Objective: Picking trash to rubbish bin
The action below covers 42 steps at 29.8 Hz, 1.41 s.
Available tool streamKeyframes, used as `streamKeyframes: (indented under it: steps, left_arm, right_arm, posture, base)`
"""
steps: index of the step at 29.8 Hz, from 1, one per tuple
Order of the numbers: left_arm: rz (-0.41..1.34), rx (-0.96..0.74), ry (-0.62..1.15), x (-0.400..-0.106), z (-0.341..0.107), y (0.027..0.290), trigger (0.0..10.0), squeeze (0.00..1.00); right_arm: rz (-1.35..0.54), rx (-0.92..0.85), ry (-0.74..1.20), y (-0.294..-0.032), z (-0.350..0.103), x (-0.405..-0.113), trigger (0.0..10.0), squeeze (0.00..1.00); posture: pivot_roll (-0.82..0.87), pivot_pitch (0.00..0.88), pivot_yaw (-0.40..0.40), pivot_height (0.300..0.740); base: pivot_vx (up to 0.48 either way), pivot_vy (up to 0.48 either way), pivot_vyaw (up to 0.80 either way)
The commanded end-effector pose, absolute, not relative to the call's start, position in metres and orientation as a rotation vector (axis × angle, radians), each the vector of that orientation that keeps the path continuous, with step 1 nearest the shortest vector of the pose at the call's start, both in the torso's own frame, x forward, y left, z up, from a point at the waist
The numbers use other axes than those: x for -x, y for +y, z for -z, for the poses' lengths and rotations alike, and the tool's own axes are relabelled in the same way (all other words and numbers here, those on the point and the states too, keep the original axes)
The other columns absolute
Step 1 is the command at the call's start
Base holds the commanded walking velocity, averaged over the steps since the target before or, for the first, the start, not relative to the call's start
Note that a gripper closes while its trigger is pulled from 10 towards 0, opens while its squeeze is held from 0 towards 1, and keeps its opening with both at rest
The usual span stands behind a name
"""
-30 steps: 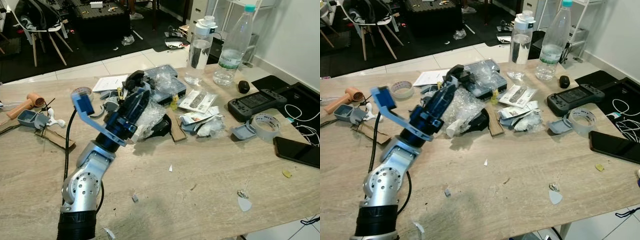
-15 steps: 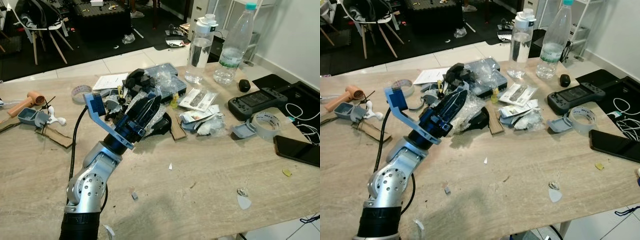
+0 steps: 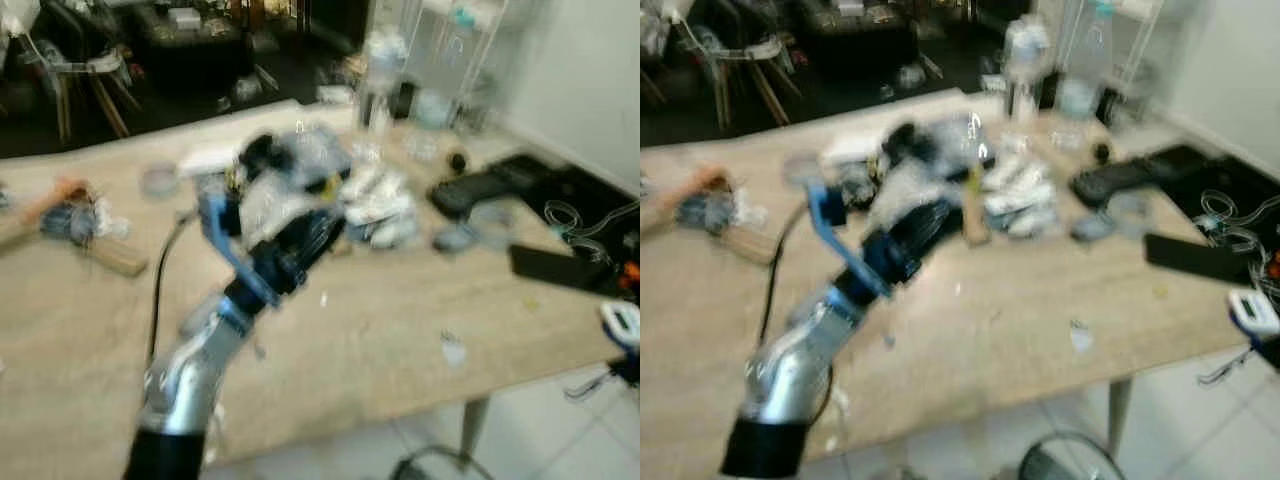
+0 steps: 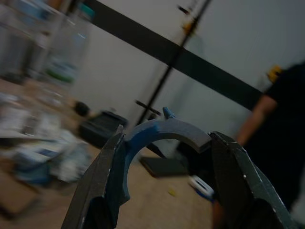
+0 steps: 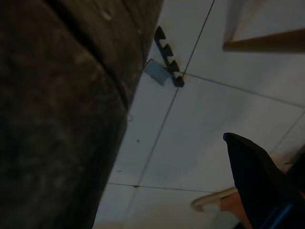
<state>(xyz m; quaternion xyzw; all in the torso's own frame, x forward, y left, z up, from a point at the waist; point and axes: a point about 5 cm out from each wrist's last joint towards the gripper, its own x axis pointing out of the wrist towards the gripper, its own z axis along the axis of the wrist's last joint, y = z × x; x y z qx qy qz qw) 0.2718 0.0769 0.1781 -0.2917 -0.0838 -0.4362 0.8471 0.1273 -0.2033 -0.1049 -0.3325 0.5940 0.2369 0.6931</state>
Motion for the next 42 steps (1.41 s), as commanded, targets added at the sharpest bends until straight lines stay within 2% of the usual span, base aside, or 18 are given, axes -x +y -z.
streamKeyframes:
  steps: [1, 27, 35, 42]
  left_arm:
    - [0.933, 0.585, -0.164, -0.272, -0.175, 0.075, 10.0, 0.00]
    - [0.939, 0.525, -0.139, -0.269, -0.166, 0.067, 10.0, 0.00]
    - [0.924, 0.514, -0.139, -0.272, -0.165, 0.068, 10.0, 0.00]
    - [0.896, 0.500, -0.140, -0.274, -0.165, 0.070, 10.0, 0.00]
  right_arm:
    - [-0.525, 0.740, 1.332, -0.206, 0.104, -0.127, 10.0, 0.00]
    - [-0.525, 0.727, 1.334, -0.199, 0.106, -0.125, 10.0, 0.00]
    - [-0.509, 0.737, 1.353, -0.213, 0.106, -0.117, 10.0, 0.00]
    - [-0.513, 0.737, 1.348, -0.209, 0.107, -0.119, 10.0, 0.00]
  posture:
    - [0.05, 0.044, 0.003, 0.740]
    - [0.05, 0.053, 0.002, 0.740]
    - [0.05, 0.050, 0.002, 0.740]
    - [0.05, 0.048, 0.001, 0.740]
  base:
    - [0.000, 0.000, -0.79]
    - [0.000, 0.000, -0.79]
    - [0.000, 0.000, -0.79]
    - [0.000, 0.000, -0.79]
